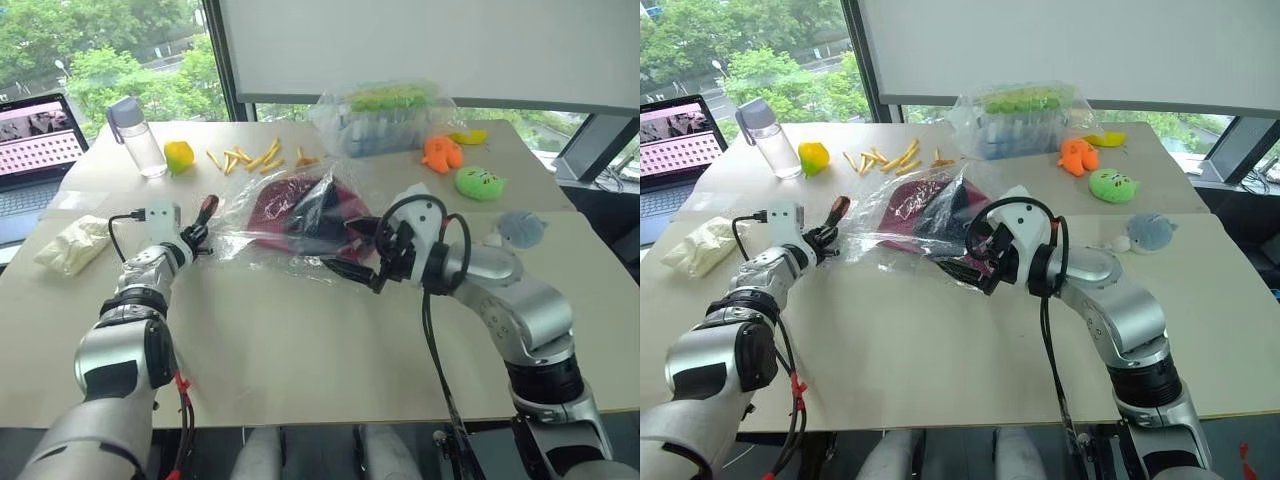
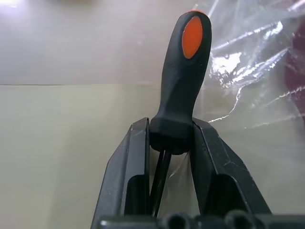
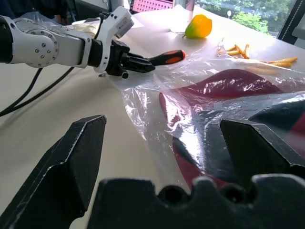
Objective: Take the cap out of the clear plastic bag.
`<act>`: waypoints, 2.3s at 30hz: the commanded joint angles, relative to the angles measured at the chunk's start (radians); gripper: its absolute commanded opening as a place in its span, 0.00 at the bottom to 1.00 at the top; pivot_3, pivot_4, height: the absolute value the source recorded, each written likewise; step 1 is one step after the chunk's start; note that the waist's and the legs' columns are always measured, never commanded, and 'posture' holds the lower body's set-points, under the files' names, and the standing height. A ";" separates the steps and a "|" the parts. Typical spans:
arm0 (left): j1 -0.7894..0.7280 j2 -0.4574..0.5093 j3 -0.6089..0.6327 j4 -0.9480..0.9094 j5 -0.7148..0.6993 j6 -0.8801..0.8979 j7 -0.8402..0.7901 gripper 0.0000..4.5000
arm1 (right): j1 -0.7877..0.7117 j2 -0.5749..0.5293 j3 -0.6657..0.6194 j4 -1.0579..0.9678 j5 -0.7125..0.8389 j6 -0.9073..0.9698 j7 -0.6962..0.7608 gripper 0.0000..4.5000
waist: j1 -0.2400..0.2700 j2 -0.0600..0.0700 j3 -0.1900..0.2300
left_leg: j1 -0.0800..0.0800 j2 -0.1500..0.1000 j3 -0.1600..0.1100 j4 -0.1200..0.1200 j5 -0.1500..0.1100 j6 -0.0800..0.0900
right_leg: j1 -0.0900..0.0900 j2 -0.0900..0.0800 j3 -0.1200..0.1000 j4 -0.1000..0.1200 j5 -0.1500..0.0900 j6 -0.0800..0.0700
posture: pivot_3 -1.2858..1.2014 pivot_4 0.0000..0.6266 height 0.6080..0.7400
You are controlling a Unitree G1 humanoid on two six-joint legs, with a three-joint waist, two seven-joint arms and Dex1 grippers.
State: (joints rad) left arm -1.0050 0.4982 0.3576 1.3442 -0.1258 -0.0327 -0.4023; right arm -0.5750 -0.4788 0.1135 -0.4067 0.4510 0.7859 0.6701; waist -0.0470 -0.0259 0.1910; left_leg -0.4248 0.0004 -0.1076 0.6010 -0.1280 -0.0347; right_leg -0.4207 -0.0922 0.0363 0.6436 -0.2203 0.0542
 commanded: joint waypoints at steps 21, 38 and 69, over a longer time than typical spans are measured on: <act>0.141 0.122 0.217 -0.308 -0.276 -0.108 -0.012 0.15 | -0.063 0.049 0.057 0.084 -0.039 -0.118 0.056 1.00 | 0.009 -0.003 0.000 | -0.001 0.000 0.000 0.000 0.000 0.000 | -0.001 0.000 0.000 -0.001 0.000 0.000 | 0.52 0.24 1.00; 0.268 -0.109 0.092 -0.628 -0.256 0.087 0.137 0.75 | -0.042 0.039 0.044 0.063 -0.044 -0.113 0.036 1.00 | 0.001 -0.004 -0.001 | -0.001 0.000 0.000 0.000 0.000 0.000 | 0.000 0.000 0.000 -0.001 0.001 0.000 | 0.52 0.24 1.00; 0.463 0.289 -0.093 -0.951 -0.023 0.284 -0.004 0.99 | -0.059 0.078 0.081 0.102 -0.061 -0.142 0.055 1.00 | 0.007 -0.003 -0.001 | 0.000 0.000 0.000 -0.002 0.000 0.000 | -0.001 0.000 0.000 -0.002 0.001 -0.001 | 0.52 0.24 1.00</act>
State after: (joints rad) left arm -0.5392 0.7558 0.2894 0.4306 -0.1728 0.2662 -0.3608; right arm -0.6137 -0.4047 0.1946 -0.2929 0.3954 0.6795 0.7186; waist -0.0403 -0.0294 0.1904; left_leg -0.4252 0.0007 -0.1076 0.5995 -0.1279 -0.0352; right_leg -0.4216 -0.0922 0.0362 0.6416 -0.2196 0.0534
